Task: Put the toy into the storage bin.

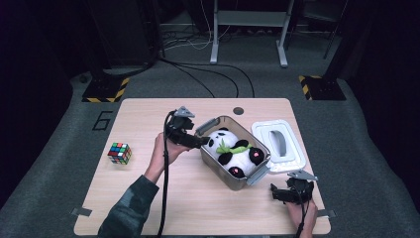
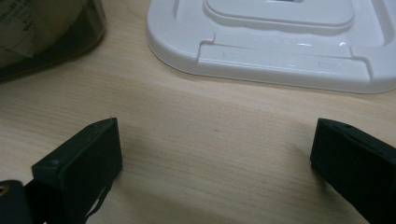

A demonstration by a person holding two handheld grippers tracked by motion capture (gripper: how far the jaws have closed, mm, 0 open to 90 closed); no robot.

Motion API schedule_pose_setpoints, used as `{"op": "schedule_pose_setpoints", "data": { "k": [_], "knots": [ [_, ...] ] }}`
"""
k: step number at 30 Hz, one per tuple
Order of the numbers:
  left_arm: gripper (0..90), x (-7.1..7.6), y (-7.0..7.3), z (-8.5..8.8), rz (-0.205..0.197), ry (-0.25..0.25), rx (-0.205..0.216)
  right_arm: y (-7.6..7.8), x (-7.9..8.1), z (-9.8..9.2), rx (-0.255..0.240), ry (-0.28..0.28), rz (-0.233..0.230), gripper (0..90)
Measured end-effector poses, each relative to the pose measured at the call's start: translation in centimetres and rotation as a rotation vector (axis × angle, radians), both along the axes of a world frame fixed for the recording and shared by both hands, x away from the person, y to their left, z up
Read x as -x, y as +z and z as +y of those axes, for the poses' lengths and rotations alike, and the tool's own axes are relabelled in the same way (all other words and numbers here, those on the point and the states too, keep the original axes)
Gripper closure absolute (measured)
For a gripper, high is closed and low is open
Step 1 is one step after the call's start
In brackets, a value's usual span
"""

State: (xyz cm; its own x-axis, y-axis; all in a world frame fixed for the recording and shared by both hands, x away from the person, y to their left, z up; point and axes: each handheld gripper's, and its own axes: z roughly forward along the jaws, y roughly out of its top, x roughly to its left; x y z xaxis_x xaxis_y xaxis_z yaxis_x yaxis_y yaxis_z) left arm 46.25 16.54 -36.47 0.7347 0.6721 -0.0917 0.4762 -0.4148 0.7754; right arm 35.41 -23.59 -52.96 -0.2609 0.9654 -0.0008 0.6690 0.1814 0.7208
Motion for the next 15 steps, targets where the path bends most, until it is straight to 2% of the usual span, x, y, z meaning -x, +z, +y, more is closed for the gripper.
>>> {"op": "schedule_pose_setpoints", "data": {
  "k": [3, 9, 13, 15],
  "knots": [
    [10.5, 0.2, -0.2, 1.4, -0.004, 0.021, 0.0, 0.0, 0.0, 0.0, 0.0, 0.0, 0.0, 1.5],
    [5.8, 0.8, -0.7, 3.9, -0.036, 0.034, 0.001, 0.0, 0.0, 0.0, 0.0, 0.0, 0.0, 1.5],
    [2.8, 1.2, -1.1, 5.7, -0.043, 0.067, 0.004, 0.0, 0.0, 0.0, 0.0, 0.0, 0.0, 1.5],
    [2.1, 1.3, -1.3, 6.5, -0.035, 0.077, -0.008, 0.0, 0.0, 0.0, 0.0, 0.0, 0.0, 1.5]
  ]
}}
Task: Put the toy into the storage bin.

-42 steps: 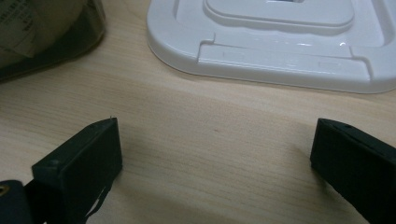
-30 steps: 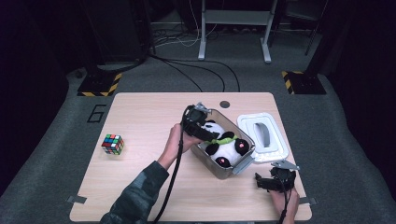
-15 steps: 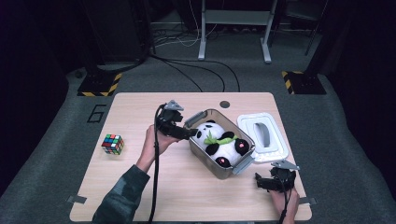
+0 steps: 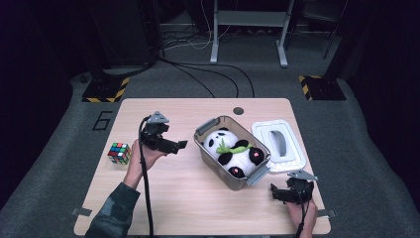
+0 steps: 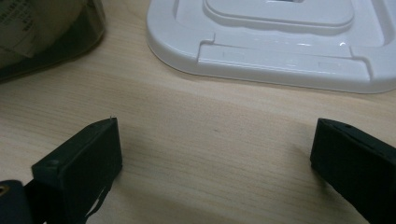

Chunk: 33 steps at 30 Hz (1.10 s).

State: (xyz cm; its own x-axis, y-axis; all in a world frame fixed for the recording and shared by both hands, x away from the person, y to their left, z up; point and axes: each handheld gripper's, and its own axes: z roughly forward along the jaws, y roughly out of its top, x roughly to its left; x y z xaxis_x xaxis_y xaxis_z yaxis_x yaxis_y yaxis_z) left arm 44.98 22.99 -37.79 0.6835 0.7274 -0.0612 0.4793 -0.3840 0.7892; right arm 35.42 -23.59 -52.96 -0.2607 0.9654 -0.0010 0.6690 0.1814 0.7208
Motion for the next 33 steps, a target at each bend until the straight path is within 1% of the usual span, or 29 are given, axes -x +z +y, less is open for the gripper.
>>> {"op": "schedule_pose_setpoints", "data": {
  "k": [6, 8, 10, 13, 15, 16, 17, 19, 20, 22, 24, 25, 26, 29, 30, 31, 32, 33],
  "knots": [
    [0.0, 0.4, -0.7, 2.8, -0.006, 0.034, -0.013, 0.0, 0.0, 0.0, 0.0, -0.001, 0.0, 1.5],
    [0.0, 0.5, -1.0, 3.7, -0.016, 0.068, -0.013, 0.0, 0.0, 0.0, 0.0, 0.0, 0.0, 1.5],
    [0.0, 0.7, -1.4, 4.8, -0.018, 0.101, -0.019, 0.0, 0.0, 0.0, 0.0, 0.0, 0.0, 1.5],
    [0.0, 0.8, -1.8, 6.5, -0.016, 0.151, -0.016, 0.0, 0.0, 0.0, 0.0, -0.001, 0.0, 1.5],
    [0.0, 0.8, -2.1, 7.7, -0.011, 0.177, -0.007, 0.0, 0.0, 0.0, 0.0, -0.001, 0.0, 1.5],
    [0.0, 0.7, -2.2, 8.1, -0.018, 0.188, -0.004, 0.0, 0.0, 0.0, 0.0, -0.001, 0.0, 1.5],
    [0.0, 0.7, -2.4, 8.8, -0.022, 0.209, 0.001, 0.0, 0.0, 0.0, 0.0, -0.001, 0.0, 1.5],
    [0.0, 0.7, -2.7, 10.1, -0.016, 0.239, 0.0, 0.0, 0.0, 0.0, 0.0, -0.001, 0.0, 1.5],
    [0.0, 0.7, -2.9, 10.7, -0.014, 0.26, 0.005, 0.0, 0.0, 0.0, 0.0, -0.001, 0.0, 1.5],
    [0.0, 0.7, -3.3, 11.9, -0.009, 0.3, 0.0, 0.0, 0.0, 0.0, 0.0, -0.002, 0.0, 1.5],
    [0.0, 0.7, -3.8, 12.9, -0.01, 0.329, 0.004, 0.0, 0.0, 0.0, 0.0, -0.002, 0.0, 1.5],
    [0.0, 0.8, -4.3, 13.7, -0.014, 0.353, 0.01, 0.0, 0.0, 0.0, 0.0, -0.002, 0.0, 1.5],
    [0.0, 0.8, -4.6, 14.2, -0.011, 0.359, 0.01, 0.0, 0.0, 0.0, 0.0, -0.002, 0.0, 1.5],
    [0.0, 0.8, -5.5, 15.2, -0.008, 0.404, 0.008, 0.0, 0.0, 0.0, 0.0, -0.002, 0.0, 1.5],
    [0.0, 0.8, -5.8, 15.4, -0.003, 0.418, -0.005, 0.0, 0.0, 0.0, 0.0, -0.002, 0.0, 1.5],
    [0.0, 0.8, -6.2, 15.7, 0.003, 0.441, -0.009, 0.0, 0.0, 0.0, 0.0, -0.002, 0.0, 1.5],
    [0.0, 0.7, -6.8, 16.3, 0.014, 0.46, -0.008, 0.0, 0.0, 0.0, 0.0, -0.002, 0.001, 1.5],
    [0.0, 0.5, -7.2, 16.6, 0.011, 0.479, -0.004, 0.0, 0.0, 0.0, 0.0, -0.002, 0.001, 1.5]
  ]
}}
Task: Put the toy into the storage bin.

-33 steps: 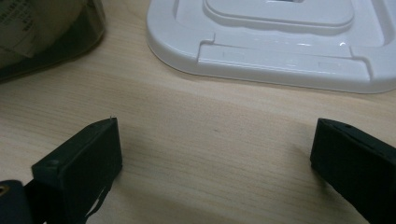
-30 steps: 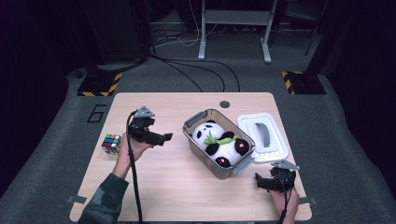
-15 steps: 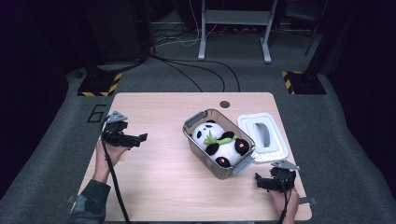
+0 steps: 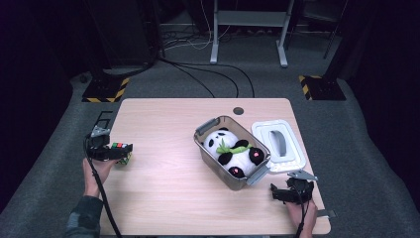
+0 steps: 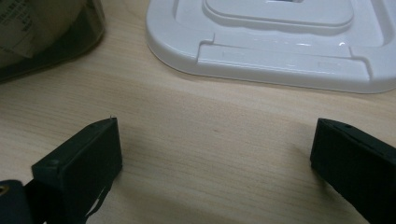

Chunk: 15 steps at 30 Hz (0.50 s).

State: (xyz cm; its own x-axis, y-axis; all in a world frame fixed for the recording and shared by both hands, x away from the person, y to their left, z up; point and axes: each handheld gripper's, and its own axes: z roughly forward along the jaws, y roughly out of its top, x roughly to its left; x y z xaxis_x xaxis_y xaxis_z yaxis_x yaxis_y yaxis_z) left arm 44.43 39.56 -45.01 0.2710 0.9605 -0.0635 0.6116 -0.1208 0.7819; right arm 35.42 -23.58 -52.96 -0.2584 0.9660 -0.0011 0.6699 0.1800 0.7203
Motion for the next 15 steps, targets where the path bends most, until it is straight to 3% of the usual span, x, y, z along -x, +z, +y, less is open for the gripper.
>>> {"op": "schedule_pose_setpoints", "data": {
  "k": [9, 15],
  "knots": [
    [0.0, -0.5, -3.0, 1.4, 0.055, 0.053, 0.005, 0.0, 0.0, 0.0, 0.0, 0.0, 0.0, 1.5],
    [0.1, -0.7, -4.3, 1.6, 0.064, 0.06, 0.006, 0.0, 0.0, 0.0, 0.0, 0.0, 0.0, 1.5]
  ]
}}
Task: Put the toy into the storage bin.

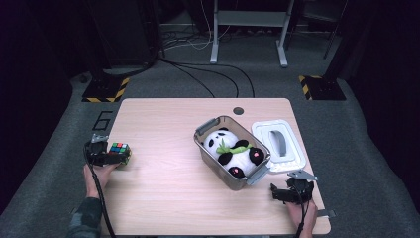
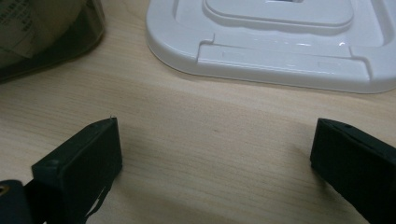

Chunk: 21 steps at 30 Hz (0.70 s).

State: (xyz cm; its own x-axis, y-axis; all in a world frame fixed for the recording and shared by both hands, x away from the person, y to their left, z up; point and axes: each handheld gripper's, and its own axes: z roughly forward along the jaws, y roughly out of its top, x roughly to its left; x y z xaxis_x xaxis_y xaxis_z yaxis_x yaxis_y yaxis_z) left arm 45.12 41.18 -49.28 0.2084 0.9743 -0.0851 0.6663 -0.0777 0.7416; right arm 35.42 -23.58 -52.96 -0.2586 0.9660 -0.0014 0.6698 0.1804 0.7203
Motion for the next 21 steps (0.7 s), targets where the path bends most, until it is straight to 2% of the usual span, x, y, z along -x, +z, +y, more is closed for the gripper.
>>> {"op": "schedule_pose_setpoints", "data": {
  "k": [2, 3, 5, 7, 8, 12, 17, 21],
  "knots": [
    [0.1, -0.1, -0.3, 0.2, 0.017, -0.003, 0.001, 0.0, 0.0, 0.0, 0.0, 0.0, 0.0, 1.5],
    [0.1, -0.1, -0.5, 0.2, 0.009, -0.003, 0.015, 0.0, 0.0, 0.0, 0.0, 0.0, 0.0, 1.5],
    [0.6, -0.1, -0.6, 0.3, 0.007, -0.002, 0.016, 0.0, 0.0, 0.0, -0.001, 0.0, 0.0, 1.5],
    [9.6, 0.1, -0.7, 0.2, -0.02, -0.016, 0.014, 0.0, 0.0, 0.0, 0.0, 0.0, 0.0, 1.5],
    [12.5, 0.1, -0.7, 0.2, -0.015, -0.019, 0.008, 0.0, 0.0, 0.0, 0.0, 0.0, 0.0, 1.5],
    [17.8, 0.2, -1.1, 0.2, -0.021, -0.024, -0.004, 0.0, 0.0, 0.0, 0.0, 0.0, 0.0, 1.5],
    [29.2, 0.1, -1.5, 0.0, -0.023, -0.021, -0.022, 0.0, 0.0, 0.0, 0.0, 0.0, 0.0, 1.5],
    [32.3, 0.1, -1.5, -0.1, -0.024, -0.012, -0.037, 0.0, 0.0, 0.0, 0.0, 0.0, 0.0, 1.5]
  ]
}}
